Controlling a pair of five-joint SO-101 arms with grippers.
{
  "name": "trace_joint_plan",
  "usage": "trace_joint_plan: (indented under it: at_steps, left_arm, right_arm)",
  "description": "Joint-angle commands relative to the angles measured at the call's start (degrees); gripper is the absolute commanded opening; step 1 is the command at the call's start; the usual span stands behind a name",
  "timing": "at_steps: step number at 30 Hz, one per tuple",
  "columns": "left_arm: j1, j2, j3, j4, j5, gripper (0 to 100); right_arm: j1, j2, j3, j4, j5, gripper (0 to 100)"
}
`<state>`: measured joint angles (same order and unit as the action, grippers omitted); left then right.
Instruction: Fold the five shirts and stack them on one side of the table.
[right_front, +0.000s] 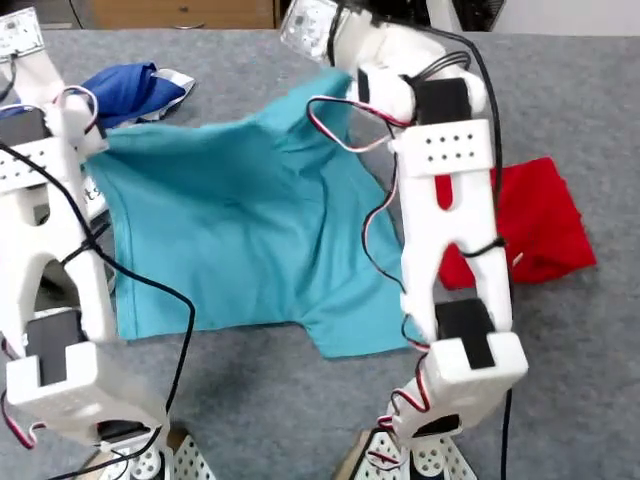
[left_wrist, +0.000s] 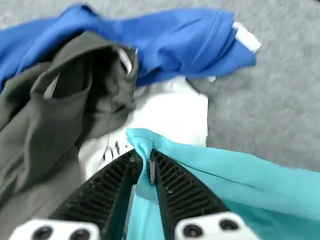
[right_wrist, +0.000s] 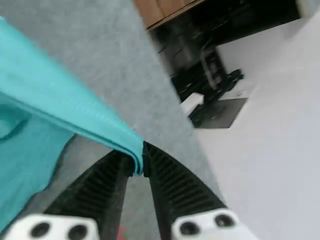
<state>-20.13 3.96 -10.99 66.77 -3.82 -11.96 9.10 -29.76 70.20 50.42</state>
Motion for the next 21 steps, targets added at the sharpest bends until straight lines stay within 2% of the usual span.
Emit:
trace_joint_plan:
  at_steps: [1, 5, 9, 14, 21]
  left_arm:
    - [1.05, -7.78, -2.37, 5.80, -0.79, 2]
    - [6.77, -15.16, 5.89, 9.14, -6.24, 2]
    - [10.02, -21.58, 20.66, 7.30, -8.18, 2]
    - [7.21, -27.47, 38.68, -1.41, -8.18, 2]
    - [1.05, -30.02, 47.91, -7.38, -8.18, 2]
  right_arm:
    - [1.01, -6.46, -2.68, 6.77, 1.41, 0.4]
    - [1.01, -10.07, -2.68, 13.89, 2.90, 0.4]
    - [0.84, -13.85, -2.68, 23.38, 3.78, 0.4]
    - [0.92, -18.68, 1.45, 31.21, 3.78, 0.4]
    - [0.04, -32.92, 24.92, 29.98, 5.36, 0.4]
